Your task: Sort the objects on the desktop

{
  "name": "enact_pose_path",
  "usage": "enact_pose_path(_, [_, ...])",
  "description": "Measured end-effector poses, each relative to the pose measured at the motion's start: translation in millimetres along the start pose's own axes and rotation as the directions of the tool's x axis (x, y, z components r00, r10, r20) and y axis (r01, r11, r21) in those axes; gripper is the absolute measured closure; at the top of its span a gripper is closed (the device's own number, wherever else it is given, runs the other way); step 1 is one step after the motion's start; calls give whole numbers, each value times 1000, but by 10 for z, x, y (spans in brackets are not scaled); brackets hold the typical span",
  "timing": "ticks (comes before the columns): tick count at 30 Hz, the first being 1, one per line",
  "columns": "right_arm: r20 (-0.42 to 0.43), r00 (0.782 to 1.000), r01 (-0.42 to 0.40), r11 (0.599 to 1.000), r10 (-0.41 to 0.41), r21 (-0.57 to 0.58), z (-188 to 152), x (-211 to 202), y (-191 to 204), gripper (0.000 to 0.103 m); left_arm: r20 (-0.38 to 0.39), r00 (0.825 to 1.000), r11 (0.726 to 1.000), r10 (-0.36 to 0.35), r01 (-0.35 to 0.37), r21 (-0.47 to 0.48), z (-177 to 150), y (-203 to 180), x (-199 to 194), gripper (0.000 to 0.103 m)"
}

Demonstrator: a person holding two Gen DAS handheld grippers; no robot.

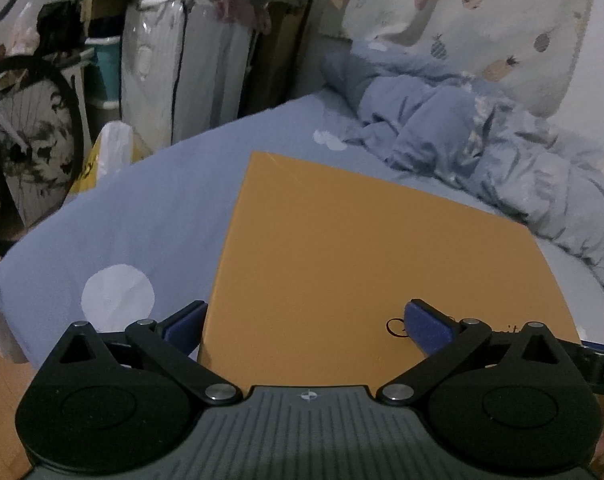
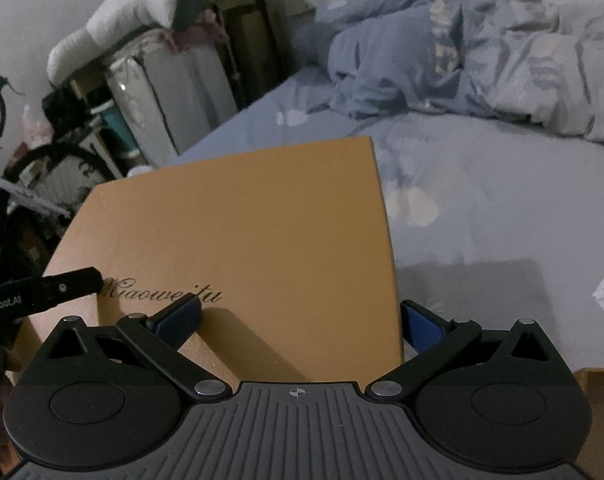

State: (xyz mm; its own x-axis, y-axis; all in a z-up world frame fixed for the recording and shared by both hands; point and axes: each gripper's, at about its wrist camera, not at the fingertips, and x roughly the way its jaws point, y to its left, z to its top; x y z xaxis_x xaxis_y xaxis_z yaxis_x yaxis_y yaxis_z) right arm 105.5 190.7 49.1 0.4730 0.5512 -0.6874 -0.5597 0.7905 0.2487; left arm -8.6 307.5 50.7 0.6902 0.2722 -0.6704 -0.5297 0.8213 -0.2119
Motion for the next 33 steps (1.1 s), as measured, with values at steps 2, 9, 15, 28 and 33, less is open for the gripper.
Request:
enact_pose_path(2, [14,1000,3,1000,-3,2,33,-132,-28,0,10,1000,1000,-4,4,6,23,-75,-85,0])
enact_pose_path(9, [61,998,19,999,-21,27,132,-612,-212,0,48,998,999,-34,32,40,101,-385,-352,0])
enact_pose_path(15, [108,993,39,998,-45,56,178,-1041,-429,0,80,995,995,-67,61,76,168,-719,-546,0])
enact_pose_path(28, [186,974,109,987,-129,116,114,-1900,-1028,0,93,982,978,-162,147,146,111,-1367,-839,0])
enact_pose_path(33, [213,963,134,981,-162,140,42,-2203,-1272,0,93,975,967,-201,182,179,54,-1612,-934,0])
